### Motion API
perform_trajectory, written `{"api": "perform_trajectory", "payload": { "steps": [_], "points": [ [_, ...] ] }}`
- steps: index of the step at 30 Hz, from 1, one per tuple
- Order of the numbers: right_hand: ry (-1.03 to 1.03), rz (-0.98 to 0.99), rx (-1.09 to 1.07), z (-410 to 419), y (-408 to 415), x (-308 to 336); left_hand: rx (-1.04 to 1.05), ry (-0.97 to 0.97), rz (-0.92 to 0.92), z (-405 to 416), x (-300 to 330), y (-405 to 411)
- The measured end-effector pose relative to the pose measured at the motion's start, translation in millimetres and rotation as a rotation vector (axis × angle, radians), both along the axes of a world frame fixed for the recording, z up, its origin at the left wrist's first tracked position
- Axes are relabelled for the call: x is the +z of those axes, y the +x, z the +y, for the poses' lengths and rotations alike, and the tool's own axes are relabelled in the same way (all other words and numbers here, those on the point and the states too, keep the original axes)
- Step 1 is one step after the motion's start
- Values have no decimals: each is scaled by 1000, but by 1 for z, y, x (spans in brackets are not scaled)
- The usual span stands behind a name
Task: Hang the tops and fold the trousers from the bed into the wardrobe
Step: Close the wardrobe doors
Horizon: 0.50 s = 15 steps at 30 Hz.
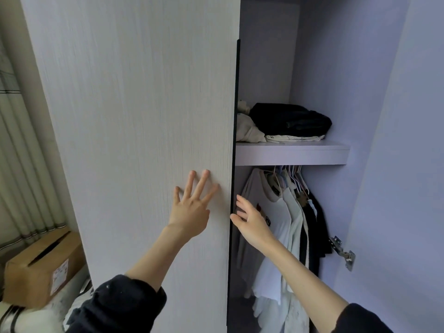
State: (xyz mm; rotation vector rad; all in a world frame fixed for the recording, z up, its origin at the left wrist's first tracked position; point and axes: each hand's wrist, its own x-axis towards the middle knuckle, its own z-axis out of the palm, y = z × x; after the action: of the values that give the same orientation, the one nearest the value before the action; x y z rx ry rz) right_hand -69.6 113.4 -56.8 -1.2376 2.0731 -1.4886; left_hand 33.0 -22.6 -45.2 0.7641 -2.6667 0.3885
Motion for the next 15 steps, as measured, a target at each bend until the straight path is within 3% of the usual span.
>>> {"api": "perform_trajectory", "payload": {
  "steps": [5,9,15],
  "points": [
    [-16,-14,-133,65,24,-12,-153,292,218,37,-6,20],
    [-36,36,-328,135,41,-11,-375,367,310,94,-16,27],
    [-113,161,-591,255,53,11,-639,390,311,193,-22,14]
  ]
}}
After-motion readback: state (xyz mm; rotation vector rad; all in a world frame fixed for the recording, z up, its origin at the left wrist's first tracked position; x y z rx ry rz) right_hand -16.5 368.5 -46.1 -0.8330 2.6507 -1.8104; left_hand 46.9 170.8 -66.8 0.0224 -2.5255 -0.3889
